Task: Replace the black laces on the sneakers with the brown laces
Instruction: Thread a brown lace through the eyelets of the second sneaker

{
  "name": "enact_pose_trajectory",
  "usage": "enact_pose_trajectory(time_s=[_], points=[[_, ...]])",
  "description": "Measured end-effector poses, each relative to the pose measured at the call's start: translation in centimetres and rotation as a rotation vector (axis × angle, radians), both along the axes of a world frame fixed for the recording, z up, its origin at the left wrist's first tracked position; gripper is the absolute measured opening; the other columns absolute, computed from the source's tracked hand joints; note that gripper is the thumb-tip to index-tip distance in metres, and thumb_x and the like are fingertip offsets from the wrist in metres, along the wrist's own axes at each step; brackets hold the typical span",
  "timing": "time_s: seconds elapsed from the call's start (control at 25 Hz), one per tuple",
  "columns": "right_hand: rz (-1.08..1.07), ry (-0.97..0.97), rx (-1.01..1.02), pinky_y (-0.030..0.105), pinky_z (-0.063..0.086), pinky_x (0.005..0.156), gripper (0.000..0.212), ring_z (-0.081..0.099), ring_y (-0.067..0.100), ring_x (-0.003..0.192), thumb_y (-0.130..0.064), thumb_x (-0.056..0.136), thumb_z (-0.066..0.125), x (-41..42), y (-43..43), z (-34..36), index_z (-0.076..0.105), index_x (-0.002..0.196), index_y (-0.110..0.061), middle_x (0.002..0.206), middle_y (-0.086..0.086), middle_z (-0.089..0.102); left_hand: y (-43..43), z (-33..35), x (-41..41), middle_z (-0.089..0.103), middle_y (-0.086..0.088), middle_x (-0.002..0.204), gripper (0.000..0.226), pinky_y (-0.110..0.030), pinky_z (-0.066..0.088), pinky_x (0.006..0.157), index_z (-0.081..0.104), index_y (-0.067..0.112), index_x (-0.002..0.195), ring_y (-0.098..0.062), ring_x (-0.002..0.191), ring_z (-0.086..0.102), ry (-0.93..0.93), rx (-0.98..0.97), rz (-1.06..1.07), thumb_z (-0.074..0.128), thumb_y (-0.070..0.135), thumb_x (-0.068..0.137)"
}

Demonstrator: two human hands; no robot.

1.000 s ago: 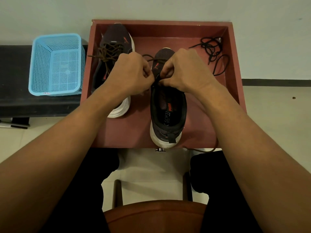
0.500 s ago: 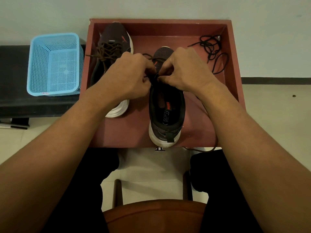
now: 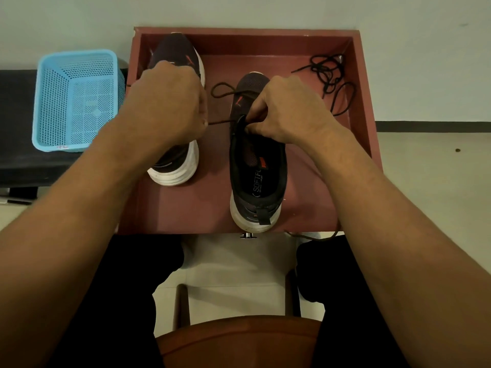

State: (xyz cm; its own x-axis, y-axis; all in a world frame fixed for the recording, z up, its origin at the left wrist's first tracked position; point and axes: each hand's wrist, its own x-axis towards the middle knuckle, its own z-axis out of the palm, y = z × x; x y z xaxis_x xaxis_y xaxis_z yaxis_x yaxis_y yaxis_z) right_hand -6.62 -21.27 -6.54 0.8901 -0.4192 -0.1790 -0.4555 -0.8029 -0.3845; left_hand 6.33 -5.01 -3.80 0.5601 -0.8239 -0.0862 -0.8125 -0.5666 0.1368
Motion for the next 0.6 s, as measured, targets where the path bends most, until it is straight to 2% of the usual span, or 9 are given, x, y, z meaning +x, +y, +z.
enact_pose_trajectory(time_s=[0.08, 0.16, 0.28, 0.4, 0.48, 0.56, 0.6], points=[[-0.004, 0.016, 0.016, 0.040, 0.062, 0.086, 0.023, 0.072, 0.015, 0.097, -0.041, 0.084, 0.084, 0.0, -0.2, 0.1, 0.082, 0.107, -0.037, 0.105, -0.009, 0.078, 0.3, 0.4, -0.5, 0.066, -0.009, 0.083, 0.008, -0.048, 0.056, 0.071, 0.078, 0.020, 0.090, -0.034, 0.076, 0.062, -0.026, 0.083, -0.034, 0.071, 0.022, 0.088], [-0.005, 0.016, 0.015, 0.040, 0.062, 0.087, 0.024, 0.072, 0.016, 0.098, -0.038, 0.085, 0.083, 0.0, -0.2, 0.1, 0.081, 0.109, -0.035, 0.107, -0.007, 0.078, -0.3, 0.1, -1.4, 0.070, -0.012, 0.092, 0.016, -0.047, 0.054, 0.071, 0.077, 0.023, 0.104, -0.039, 0.083, 0.065, -0.058, 0.088, -0.070, 0.068, 0.026, 0.092], [0.023, -0.005, 0.006, 0.039, 0.062, 0.085, 0.023, 0.071, 0.018, 0.096, -0.035, 0.086, 0.082, -0.2, 0.0, 0.0, 0.082, 0.110, -0.033, 0.106, -0.004, 0.078, -1.4, -1.0, -2.2, 0.073, -0.012, 0.101, 0.027, -0.051, 0.058, 0.080, 0.073, 0.025, 0.122, -0.040, 0.092, 0.067, 0.042, 0.031, -0.152, 0.064, 0.027, 0.097], [0.029, -0.046, 0.025, 0.035, 0.059, 0.081, 0.027, 0.069, 0.017, 0.095, -0.036, 0.080, 0.087, -0.5, -0.2, 0.4, 0.080, 0.105, -0.030, 0.105, -0.004, 0.074, -2.1, -1.6, -2.0, 0.076, -0.008, 0.098, 0.022, -0.050, 0.060, 0.086, 0.079, 0.022, 0.114, -0.035, 0.092, 0.071, 0.139, -0.069, -0.109, 0.072, 0.020, 0.093], [-0.047, -0.071, 0.047, 0.031, 0.049, 0.081, 0.040, 0.062, 0.014, 0.100, -0.041, 0.073, 0.092, -1.4, -1.0, 1.3, 0.073, 0.106, -0.028, 0.109, -0.007, 0.064, -2.3, -1.8, -1.8, 0.078, -0.004, 0.093, 0.018, -0.046, 0.060, 0.089, 0.081, 0.022, 0.108, -0.028, 0.091, 0.073, 0.199, -0.118, -0.050, 0.076, 0.019, 0.091], [-0.168, -0.005, 0.074, 0.031, 0.043, 0.081, 0.053, 0.055, 0.015, 0.101, -0.047, 0.071, 0.092, -2.5, -1.9, 2.2, 0.063, 0.108, -0.024, 0.113, -0.005, 0.057, -2.3, -1.8, -1.9, 0.079, -0.001, 0.092, 0.019, -0.044, 0.060, 0.092, 0.082, 0.024, 0.108, -0.024, 0.093, 0.074, 0.244, -0.131, -0.030, 0.074, 0.017, 0.092], [-0.211, 0.059, 0.106, 0.031, 0.044, 0.077, 0.053, 0.058, 0.015, 0.096, -0.046, 0.073, 0.091, -2.9, -2.0, 2.5, 0.060, 0.109, -0.023, 0.110, -0.005, 0.060, -2.3, -1.8, -1.9, 0.079, -0.002, 0.095, 0.024, -0.044, 0.060, 0.092, 0.082, 0.025, 0.110, -0.024, 0.094, 0.073, 0.256, -0.140, -0.034, 0.070, 0.014, 0.093]])
